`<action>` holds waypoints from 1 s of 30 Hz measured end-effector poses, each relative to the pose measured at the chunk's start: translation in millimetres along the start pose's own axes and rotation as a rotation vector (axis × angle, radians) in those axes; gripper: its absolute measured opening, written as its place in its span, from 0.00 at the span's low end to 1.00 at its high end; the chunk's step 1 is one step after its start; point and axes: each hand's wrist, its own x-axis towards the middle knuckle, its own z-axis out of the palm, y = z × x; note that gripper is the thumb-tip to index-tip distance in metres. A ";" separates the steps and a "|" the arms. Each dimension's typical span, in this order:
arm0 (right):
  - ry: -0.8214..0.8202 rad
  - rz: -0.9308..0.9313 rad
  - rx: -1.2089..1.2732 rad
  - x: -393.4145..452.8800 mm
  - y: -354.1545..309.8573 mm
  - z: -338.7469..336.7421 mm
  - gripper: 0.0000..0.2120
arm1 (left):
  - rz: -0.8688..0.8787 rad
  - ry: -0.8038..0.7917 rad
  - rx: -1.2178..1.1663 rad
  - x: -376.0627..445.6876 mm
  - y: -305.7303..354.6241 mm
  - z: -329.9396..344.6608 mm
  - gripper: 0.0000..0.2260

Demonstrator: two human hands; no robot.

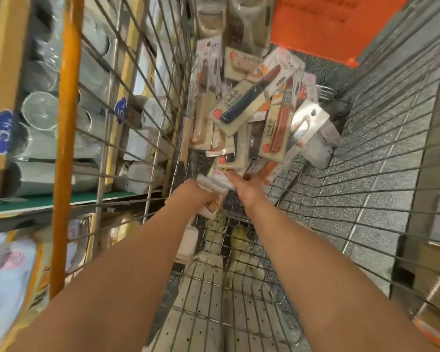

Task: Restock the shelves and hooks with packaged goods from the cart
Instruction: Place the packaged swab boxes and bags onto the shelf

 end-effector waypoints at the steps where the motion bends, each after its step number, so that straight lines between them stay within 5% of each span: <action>1: 0.005 -0.009 0.012 2.0 1.1 0.8 0.40 | 0.009 -0.017 -0.025 4.5 -0.7 -0.5 0.27; 5: -0.027 0.001 0.013 3.8 4.6 -1.6 0.52 | -0.021 -0.026 -0.100 20.6 -14.0 1.1 0.34; 12: -0.107 0.117 0.081 14.5 8.1 -14.2 0.42 | -0.070 -0.087 -0.196 19.0 -17.3 15.8 0.52; 16: -0.006 0.136 0.190 -3.1 22.3 -43.4 0.19 | -0.025 -0.094 -0.237 19.2 -25.0 19.4 0.49; 26: 0.043 0.131 0.312 -28.0 44.7 -72.8 0.18 | 0.071 -0.028 -0.308 8.4 -32.2 24.0 0.31; 30: 0.040 0.101 0.287 -48.1 32.4 -81.6 0.21 | 0.060 -0.035 -0.536 -10.9 -24.7 21.9 0.32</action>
